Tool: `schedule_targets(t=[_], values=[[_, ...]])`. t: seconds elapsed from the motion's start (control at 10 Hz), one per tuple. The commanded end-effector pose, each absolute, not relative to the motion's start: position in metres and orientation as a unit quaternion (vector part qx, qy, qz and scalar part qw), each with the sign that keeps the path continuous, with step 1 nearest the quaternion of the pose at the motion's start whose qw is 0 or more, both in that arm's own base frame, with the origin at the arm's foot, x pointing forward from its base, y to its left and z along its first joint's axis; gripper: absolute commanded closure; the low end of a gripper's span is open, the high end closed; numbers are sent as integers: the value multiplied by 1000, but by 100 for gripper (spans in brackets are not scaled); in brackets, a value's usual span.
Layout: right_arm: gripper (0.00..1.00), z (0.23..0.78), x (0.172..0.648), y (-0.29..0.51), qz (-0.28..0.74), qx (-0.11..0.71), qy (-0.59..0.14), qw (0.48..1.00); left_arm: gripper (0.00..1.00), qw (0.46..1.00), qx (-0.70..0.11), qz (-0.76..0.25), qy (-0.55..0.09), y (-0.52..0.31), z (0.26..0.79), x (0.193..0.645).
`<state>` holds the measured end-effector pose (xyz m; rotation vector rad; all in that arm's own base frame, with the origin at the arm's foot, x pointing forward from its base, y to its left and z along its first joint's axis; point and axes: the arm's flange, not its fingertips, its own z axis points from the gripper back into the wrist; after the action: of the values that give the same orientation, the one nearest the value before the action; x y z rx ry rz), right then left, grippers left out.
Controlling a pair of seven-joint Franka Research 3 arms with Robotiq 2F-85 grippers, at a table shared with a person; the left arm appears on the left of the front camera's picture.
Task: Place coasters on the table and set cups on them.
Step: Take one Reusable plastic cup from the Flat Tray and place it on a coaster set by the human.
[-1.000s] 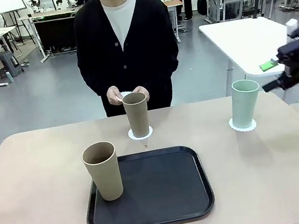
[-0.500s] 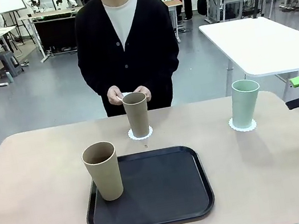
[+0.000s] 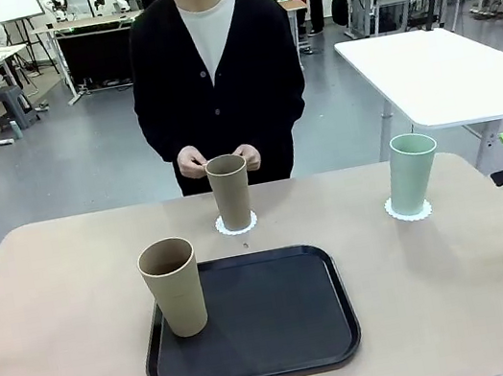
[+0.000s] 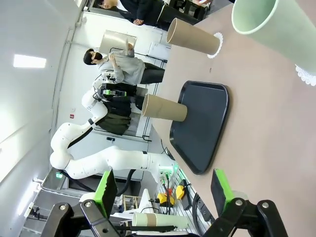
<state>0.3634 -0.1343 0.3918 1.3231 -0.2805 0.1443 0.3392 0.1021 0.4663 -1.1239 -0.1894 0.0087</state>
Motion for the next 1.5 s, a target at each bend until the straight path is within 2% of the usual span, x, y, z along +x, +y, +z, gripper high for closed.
schedule_targets(t=[0.0,1.4], values=[[0,392,366,-132,69,610,-128,779,0,839,-537,1,-93,102,467,338],[0,392,366,-132,69,610,-128,779,0,839,-537,1,-93,102,467,338]])
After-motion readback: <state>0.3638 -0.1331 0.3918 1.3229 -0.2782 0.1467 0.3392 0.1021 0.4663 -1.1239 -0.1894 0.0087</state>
